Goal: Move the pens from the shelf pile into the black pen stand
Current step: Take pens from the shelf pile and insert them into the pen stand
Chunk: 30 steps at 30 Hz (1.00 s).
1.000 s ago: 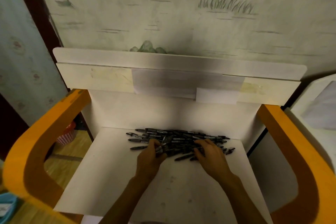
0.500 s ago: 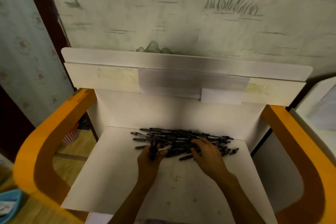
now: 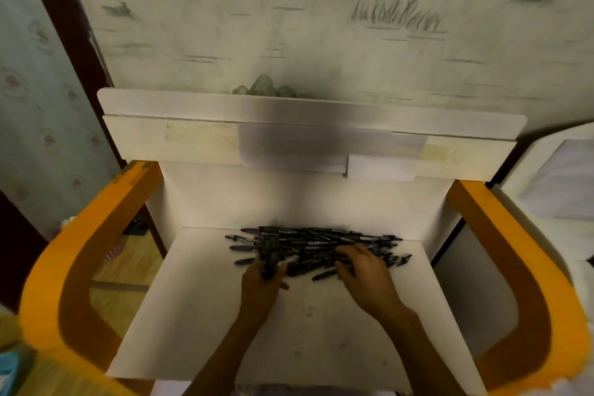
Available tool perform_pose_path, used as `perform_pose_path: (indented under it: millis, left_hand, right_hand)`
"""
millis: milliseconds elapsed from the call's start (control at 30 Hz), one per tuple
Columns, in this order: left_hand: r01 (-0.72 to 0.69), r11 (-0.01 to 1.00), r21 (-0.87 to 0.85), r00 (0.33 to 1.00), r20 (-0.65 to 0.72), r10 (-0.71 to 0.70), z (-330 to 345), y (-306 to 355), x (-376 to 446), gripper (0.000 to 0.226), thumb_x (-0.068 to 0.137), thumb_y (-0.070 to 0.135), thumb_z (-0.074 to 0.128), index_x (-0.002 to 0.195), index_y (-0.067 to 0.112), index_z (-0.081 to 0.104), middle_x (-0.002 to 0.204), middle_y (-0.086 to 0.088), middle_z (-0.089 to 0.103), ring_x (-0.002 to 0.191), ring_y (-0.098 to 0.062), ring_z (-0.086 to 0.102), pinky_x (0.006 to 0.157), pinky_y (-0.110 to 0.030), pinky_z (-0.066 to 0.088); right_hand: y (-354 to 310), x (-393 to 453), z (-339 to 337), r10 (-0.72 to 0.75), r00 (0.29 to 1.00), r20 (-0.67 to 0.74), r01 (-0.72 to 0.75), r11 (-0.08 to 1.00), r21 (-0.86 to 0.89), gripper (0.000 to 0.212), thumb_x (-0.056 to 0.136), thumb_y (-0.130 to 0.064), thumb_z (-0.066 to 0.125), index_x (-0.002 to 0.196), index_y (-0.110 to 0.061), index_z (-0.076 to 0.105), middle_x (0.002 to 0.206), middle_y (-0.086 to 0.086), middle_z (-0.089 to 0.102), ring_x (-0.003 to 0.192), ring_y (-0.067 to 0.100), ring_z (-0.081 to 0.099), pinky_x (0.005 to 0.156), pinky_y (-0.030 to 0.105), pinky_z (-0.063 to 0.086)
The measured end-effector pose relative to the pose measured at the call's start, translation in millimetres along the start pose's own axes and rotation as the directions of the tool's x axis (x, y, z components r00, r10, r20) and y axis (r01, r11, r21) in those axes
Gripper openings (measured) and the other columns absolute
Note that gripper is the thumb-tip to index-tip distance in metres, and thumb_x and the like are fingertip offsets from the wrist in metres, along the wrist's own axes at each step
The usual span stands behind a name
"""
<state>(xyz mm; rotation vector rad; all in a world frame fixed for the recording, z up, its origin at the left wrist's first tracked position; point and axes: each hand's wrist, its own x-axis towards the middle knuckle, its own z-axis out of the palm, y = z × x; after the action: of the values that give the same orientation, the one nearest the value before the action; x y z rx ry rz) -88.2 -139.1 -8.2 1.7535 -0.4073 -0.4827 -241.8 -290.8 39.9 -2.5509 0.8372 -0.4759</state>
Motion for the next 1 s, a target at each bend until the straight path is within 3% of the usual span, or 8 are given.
perform_pose_path:
  millis: [133,267,333,467,633,733,833,1000]
  left_hand:
    - [-0.002,0.997,-0.077,0.991,0.131,0.013,9,38,-2,0.043,0.09,0.018,0.073,0.126,0.021,0.05,0.099,-0.013,0.066,0.057,-0.015,0.057,0.042,-0.022,0.046]
    - [0.007,0.993,-0.116,0.948,0.317,0.03,26,76,-8,0.025,0.09,0.025,0.073,0.101,0.013,0.055,0.063,-0.002,0.056,0.042,-0.009,0.046,0.043,-0.021,0.041]
    - [0.018,0.986,-0.168,0.923,0.381,0.048,38,94,-15,0.027,0.091,0.03,0.071,0.082,0.01,0.054,0.049,-0.002,0.048,0.038,-0.012,0.04,0.041,-0.023,0.035]
    - [0.023,0.97,-0.244,0.877,0.471,0.098,64,131,-38,0.023,0.091,0.03,0.07,0.082,0.012,0.06,0.058,-0.003,0.052,0.041,-0.01,0.041,0.041,-0.022,0.033]
    - [0.047,0.964,-0.261,0.812,0.572,0.115,106,171,-78,0.022,0.089,0.03,0.073,0.082,0.02,0.055,0.048,0.011,0.044,0.038,-0.002,0.038,0.039,-0.017,0.032]
    - [0.07,0.939,-0.337,0.748,0.641,0.174,130,183,-108,0.024,0.088,0.035,0.072,0.079,0.021,0.054,0.051,0.006,0.038,0.041,-0.008,0.03,0.042,-0.022,0.024]
    - [0.095,0.932,-0.349,0.712,0.678,0.181,159,190,-137,0.034,0.092,0.03,0.066,0.065,0.018,0.049,0.052,0.0,0.035,0.041,-0.012,0.026,0.045,-0.028,0.021]
    - [0.112,0.93,-0.349,0.676,0.713,0.186,214,197,-195,0.037,0.096,0.024,0.049,0.061,0.014,0.044,0.051,-0.002,0.035,0.039,-0.013,0.026,0.043,-0.024,0.02]
  right_hand:
    - [-15,-3,-24,-0.001,0.997,-0.083,0.001,1.0,-0.003,0.033,0.095,-0.029,0.057,0.127,-0.022,0.061,0.123,-0.001,0.061,0.102,0.019,0.063,0.09,0.036,0.052]
    - [-26,-10,-58,0.0,0.985,-0.175,-0.007,0.999,-0.04,0.026,0.095,-0.027,0.057,0.12,-0.023,0.063,0.117,-0.001,0.062,0.098,0.019,0.063,0.086,0.034,0.052]
    - [-26,-20,-78,0.024,0.974,-0.225,-0.037,0.998,-0.055,0.027,0.096,-0.029,0.055,0.122,-0.024,0.061,0.12,-0.002,0.061,0.1,0.017,0.062,0.086,0.033,0.052]
    - [-17,-48,-117,0.069,0.946,-0.316,-0.102,0.991,-0.089,0.033,0.097,-0.032,0.054,0.13,-0.026,0.057,0.128,-0.003,0.058,0.101,0.015,0.063,0.086,0.033,0.053]
    - [3,-92,-169,0.105,0.892,-0.44,-0.204,0.962,-0.184,0.035,0.095,-0.034,0.056,0.13,-0.026,0.058,0.129,0.0,0.061,0.103,0.018,0.062,0.089,0.035,0.052]
    - [24,-121,-195,0.124,0.869,-0.479,-0.258,0.94,-0.223,0.034,0.095,-0.03,0.057,0.129,-0.026,0.057,0.124,0.002,0.063,0.101,0.021,0.062,0.085,0.032,0.05]
    - [54,-152,-212,0.187,0.862,-0.471,-0.326,0.916,-0.234,0.034,0.096,-0.035,0.055,0.129,-0.028,0.057,0.127,0.001,0.061,0.103,0.02,0.063,0.087,0.03,0.05]
    - [112,-215,-245,0.241,0.853,-0.462,-0.384,0.89,-0.244,0.036,0.097,-0.04,0.05,0.131,-0.027,0.056,0.131,-0.002,0.059,0.11,0.019,0.061,0.093,0.036,0.051]
